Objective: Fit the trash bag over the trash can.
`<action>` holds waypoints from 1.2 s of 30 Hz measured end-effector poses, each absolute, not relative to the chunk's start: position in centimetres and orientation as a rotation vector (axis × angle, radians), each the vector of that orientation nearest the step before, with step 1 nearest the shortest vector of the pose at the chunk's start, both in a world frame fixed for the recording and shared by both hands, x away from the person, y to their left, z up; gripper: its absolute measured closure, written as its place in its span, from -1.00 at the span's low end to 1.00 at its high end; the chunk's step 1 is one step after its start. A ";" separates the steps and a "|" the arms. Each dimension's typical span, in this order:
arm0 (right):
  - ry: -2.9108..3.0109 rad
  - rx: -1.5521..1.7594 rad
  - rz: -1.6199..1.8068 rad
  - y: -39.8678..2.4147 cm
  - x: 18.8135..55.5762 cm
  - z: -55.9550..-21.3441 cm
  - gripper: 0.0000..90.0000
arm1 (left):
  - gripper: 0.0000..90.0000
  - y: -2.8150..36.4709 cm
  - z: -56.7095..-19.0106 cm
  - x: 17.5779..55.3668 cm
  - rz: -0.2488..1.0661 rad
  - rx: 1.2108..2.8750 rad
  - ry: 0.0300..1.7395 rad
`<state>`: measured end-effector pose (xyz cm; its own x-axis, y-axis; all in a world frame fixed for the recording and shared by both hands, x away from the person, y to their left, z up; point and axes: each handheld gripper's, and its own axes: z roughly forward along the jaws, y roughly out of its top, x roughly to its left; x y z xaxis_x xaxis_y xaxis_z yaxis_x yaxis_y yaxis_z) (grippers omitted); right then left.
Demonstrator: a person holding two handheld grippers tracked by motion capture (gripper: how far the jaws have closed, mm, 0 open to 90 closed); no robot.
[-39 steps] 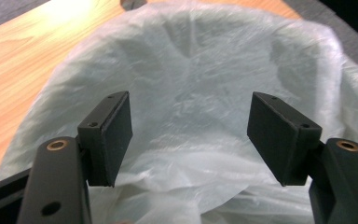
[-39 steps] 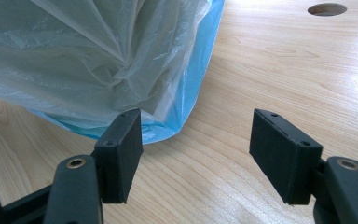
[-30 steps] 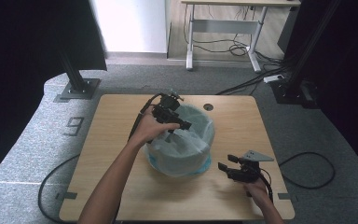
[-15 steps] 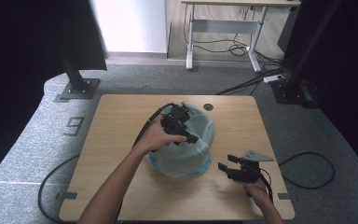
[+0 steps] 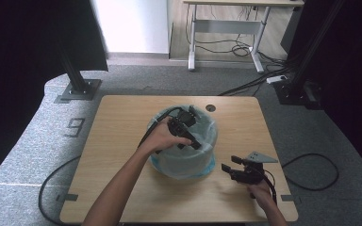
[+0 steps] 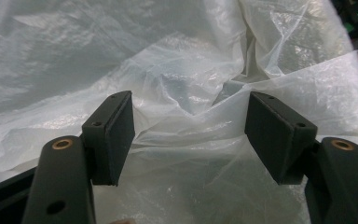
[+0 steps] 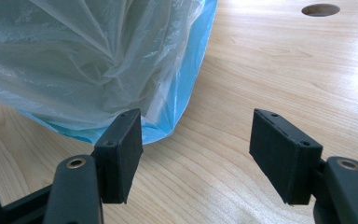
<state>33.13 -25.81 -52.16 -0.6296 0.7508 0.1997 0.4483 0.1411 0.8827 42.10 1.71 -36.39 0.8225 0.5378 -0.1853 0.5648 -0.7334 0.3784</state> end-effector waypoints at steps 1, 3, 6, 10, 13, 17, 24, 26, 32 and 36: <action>2.130 1.166 1.486 -25.9 33.1 -52.1 -0.25 | -0.27 1.6 -36.5 42.2 -0.095 2.591 0.822; 2.120 1.170 1.491 -26.0 33.1 -52.0 -0.25 | -0.27 1.4 -36.7 42.3 -0.105 2.600 0.820; 2.111 1.174 1.494 -26.3 33.1 -51.9 -0.25 | -0.28 1.5 -36.7 42.3 -0.108 2.579 0.822; 2.106 1.178 1.490 -26.5 33.1 -51.9 -0.25 | -0.33 2.3 -36.4 42.2 -0.082 2.515 0.815; 2.094 1.190 1.485 -26.7 33.1 -51.9 -0.25 | -0.36 3.2 -36.0 41.9 -0.053 2.459 0.808; 2.091 1.196 1.478 -26.7 33.2 -51.9 -0.25 | -0.38 4.4 -35.6 41.4 -0.028 2.389 0.789; 2.098 1.193 1.463 -26.5 33.2 -52.1 -0.25 | -0.39 6.3 -35.0 40.4 0.016 2.288 0.754; 2.102 1.195 1.460 -26.4 33.2 -52.2 -0.25 | -0.39 6.7 -34.7 40.1 0.027 2.266 0.744; 2.100 1.193 1.458 -26.5 33.2 -52.2 -0.25 | -0.39 8.3 -34.2 39.0 0.066 2.202 0.730; 2.104 1.198 1.453 -26.6 33.2 -52.2 -0.25 | -0.39 9.5 -34.0 38.2 0.096 2.178 0.728</action>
<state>33.21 -26.60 -52.20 -0.5989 0.7774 0.1923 0.4553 0.1329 0.8804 38.18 9.54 -34.00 0.8299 0.5313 -0.1704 0.4686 -0.4979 0.7298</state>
